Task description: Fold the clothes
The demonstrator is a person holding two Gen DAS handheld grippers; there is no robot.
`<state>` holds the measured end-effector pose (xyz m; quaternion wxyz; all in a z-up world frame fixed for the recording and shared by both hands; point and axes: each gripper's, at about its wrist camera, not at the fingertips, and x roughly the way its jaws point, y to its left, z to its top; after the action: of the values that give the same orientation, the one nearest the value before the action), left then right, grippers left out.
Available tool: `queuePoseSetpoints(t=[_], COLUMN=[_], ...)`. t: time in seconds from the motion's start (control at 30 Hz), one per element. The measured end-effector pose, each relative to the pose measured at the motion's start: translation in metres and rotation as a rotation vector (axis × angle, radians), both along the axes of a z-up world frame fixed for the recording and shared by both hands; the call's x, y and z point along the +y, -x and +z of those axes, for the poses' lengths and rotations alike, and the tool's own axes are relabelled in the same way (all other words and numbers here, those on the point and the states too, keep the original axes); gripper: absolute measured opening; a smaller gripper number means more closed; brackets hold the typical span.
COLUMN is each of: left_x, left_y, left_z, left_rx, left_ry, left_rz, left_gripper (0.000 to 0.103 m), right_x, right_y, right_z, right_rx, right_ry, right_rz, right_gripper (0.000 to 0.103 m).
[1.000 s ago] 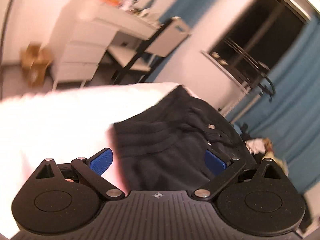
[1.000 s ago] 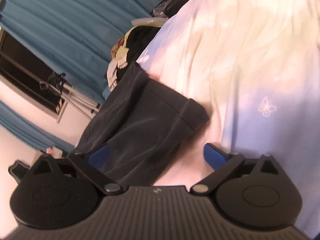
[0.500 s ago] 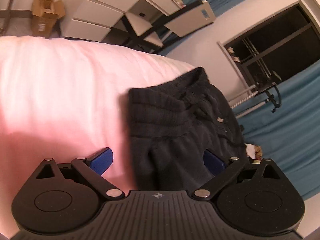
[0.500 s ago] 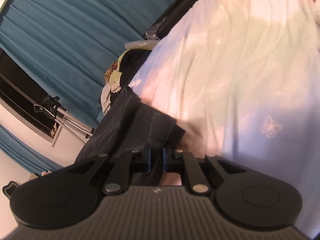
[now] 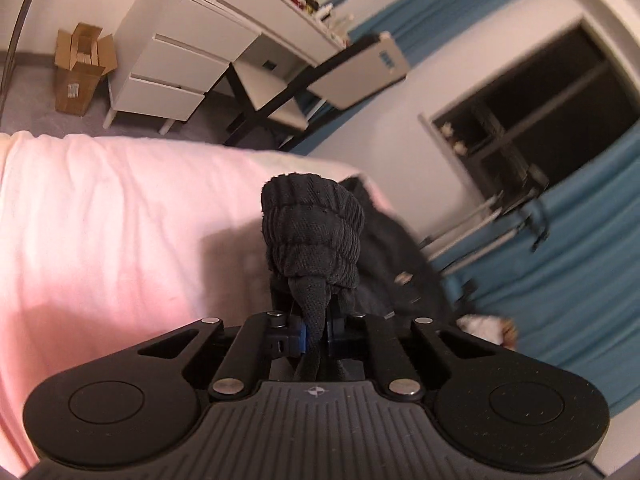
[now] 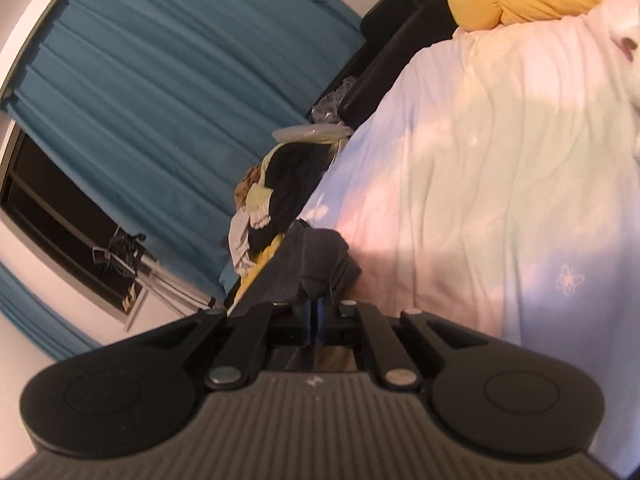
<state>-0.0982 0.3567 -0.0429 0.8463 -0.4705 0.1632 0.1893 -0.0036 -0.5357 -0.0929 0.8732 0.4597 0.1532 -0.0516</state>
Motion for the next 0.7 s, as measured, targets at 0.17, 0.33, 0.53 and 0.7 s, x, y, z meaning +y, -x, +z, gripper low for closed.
queuePoseSetpoints(t=[0.17, 0.33, 0.53, 0.7], left_x=[-0.001, 0.012, 0.019, 0.022], left_y=[0.0, 0.002, -0.03, -0.109], left_z=[0.04, 0.033, 0.039, 0.06], left_rx=[-0.061, -0.037, -0.013, 0.031], left_ry=[-0.007, 0.063, 0.112, 0.153], left_rz=[-0.014, -0.021, -0.017, 0.028], left_gripper=[0.01, 0.01, 0.01, 0.01], right_x=[-0.001, -0.012, -0.016, -0.013], right_y=[0.002, 0.003, -0.041, -0.112], right_z=[0.026, 0.022, 0.019, 0.032], right_rx=[-0.023, 0.015, 0.051, 0.096], right_ry=[0.011, 0.0, -0.011, -0.043], right_rz=[-0.022, -0.072, -0.074, -0.11], right_gripper=[0.003, 0.003, 0.003, 0.003])
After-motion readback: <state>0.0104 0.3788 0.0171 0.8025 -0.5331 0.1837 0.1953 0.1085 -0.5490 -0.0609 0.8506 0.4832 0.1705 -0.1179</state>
